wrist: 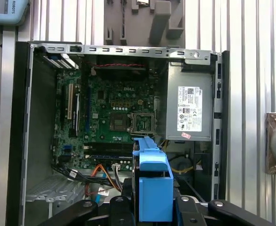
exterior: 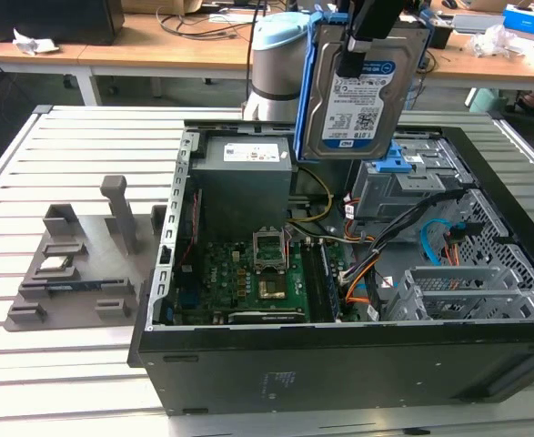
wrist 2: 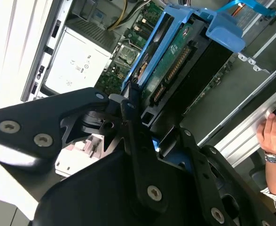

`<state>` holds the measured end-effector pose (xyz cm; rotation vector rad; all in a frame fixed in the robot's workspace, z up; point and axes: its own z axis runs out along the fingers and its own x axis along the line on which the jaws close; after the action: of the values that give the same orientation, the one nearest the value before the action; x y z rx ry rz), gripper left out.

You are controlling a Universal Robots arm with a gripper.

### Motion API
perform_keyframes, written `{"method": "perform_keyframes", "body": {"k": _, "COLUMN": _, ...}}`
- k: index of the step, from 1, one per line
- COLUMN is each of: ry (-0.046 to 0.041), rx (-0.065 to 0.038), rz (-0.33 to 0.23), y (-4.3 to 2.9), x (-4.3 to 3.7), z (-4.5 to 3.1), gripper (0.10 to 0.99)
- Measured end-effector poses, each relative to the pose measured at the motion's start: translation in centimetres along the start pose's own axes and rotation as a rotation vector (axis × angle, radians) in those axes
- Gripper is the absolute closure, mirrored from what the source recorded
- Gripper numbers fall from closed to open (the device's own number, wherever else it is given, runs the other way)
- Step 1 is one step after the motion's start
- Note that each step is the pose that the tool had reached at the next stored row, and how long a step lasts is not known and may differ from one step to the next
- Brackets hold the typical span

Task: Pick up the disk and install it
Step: 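Pick up the disk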

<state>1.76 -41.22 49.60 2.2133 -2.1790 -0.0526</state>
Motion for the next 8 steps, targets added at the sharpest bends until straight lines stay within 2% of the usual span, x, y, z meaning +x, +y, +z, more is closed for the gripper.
{"method": "perform_keyframes", "body": {"k": 8, "ry": 0.0000, "rx": 0.000, "rz": 0.000, "y": 0.01, "x": 0.99, "z": 0.07, "gripper": 0.722}}
